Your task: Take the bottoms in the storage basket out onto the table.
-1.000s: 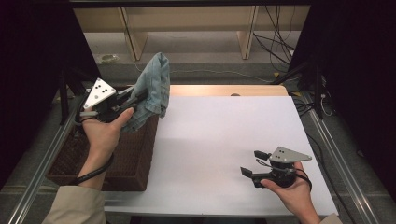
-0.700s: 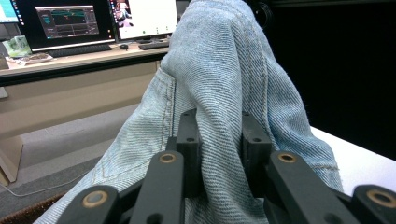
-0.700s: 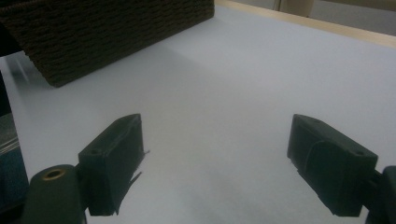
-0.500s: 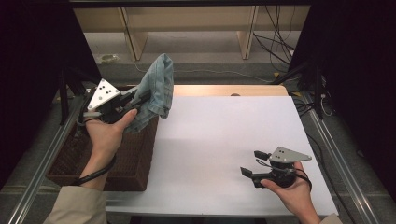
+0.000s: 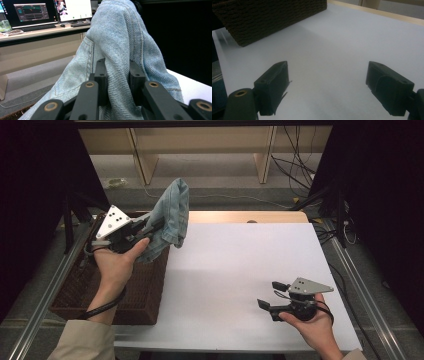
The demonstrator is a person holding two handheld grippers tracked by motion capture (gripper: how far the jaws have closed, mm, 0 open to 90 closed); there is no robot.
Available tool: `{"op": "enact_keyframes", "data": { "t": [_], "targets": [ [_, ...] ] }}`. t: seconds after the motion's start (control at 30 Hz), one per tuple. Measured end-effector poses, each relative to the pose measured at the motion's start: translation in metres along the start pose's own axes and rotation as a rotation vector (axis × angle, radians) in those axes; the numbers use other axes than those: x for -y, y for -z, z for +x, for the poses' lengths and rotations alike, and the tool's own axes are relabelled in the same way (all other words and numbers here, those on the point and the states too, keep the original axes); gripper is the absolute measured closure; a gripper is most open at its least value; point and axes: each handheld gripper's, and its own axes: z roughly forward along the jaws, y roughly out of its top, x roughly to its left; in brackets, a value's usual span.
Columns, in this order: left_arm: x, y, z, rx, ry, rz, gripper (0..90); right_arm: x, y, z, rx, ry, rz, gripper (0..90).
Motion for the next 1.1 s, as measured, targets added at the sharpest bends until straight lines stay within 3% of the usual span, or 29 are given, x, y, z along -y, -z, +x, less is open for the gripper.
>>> {"op": "enact_keyframes", "data": {
  "t": [1.1],
  "targets": [
    [-0.003,-0.004,-0.017,0.049,-0.02,-0.002,74.0,0.0,0.0,0.0,0.002,-0.002,0.001,19.6]
  ]
}}
